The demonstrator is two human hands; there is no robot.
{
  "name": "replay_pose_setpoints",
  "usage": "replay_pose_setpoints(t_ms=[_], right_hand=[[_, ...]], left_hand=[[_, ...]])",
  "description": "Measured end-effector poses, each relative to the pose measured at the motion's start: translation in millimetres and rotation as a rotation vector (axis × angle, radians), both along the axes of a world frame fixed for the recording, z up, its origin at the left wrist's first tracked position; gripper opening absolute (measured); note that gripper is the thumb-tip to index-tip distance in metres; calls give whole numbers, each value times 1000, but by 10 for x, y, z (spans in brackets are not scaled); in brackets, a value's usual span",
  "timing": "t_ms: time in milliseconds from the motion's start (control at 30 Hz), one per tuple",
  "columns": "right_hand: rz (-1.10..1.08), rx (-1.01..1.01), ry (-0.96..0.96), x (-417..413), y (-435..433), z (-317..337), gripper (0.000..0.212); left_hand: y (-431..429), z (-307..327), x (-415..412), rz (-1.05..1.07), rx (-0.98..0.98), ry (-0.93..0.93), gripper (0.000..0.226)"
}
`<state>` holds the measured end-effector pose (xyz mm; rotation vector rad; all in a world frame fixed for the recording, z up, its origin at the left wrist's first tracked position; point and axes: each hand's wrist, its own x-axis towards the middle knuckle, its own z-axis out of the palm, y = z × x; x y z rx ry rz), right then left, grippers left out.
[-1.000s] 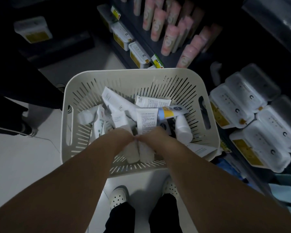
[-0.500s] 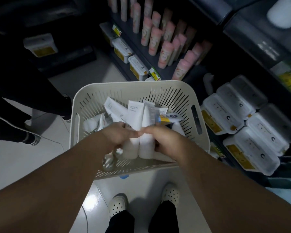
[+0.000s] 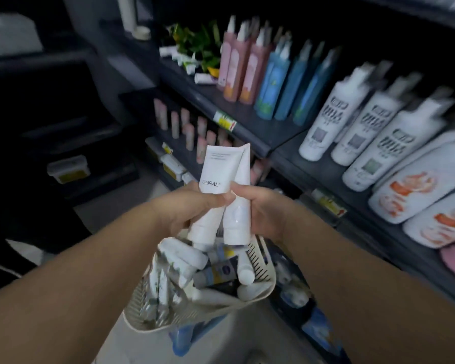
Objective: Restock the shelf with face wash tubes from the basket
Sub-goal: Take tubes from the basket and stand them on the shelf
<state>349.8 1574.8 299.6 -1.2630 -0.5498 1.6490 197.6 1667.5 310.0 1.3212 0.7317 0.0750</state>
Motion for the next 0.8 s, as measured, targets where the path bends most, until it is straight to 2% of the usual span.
replay_pose_setpoints(t_ms=[133, 267, 367, 433, 633, 800], right_hand=[[-123, 94, -65, 78, -72, 730, 63], [-218, 184, -202, 175, -257, 1412, 48], [-300, 246, -281, 236, -454, 1884, 37], [-358, 256, -318, 284, -589, 2173, 30], [-551, 303, -353, 531, -1044, 2848, 33], [-654, 388, -386, 754, -1521, 3296, 37]], left_hand=[[-40, 747, 133, 28, -3, -73, 59], [-95, 1390, 224, -13, 69, -171, 32], [-198, 1815, 286, -148, 236, -200, 40], [-270, 2077, 359, -127, 300, -235, 32], [-500, 2722, 666, -85, 410, -329, 28], [-754, 3173, 977, -143, 441, -371, 22]])
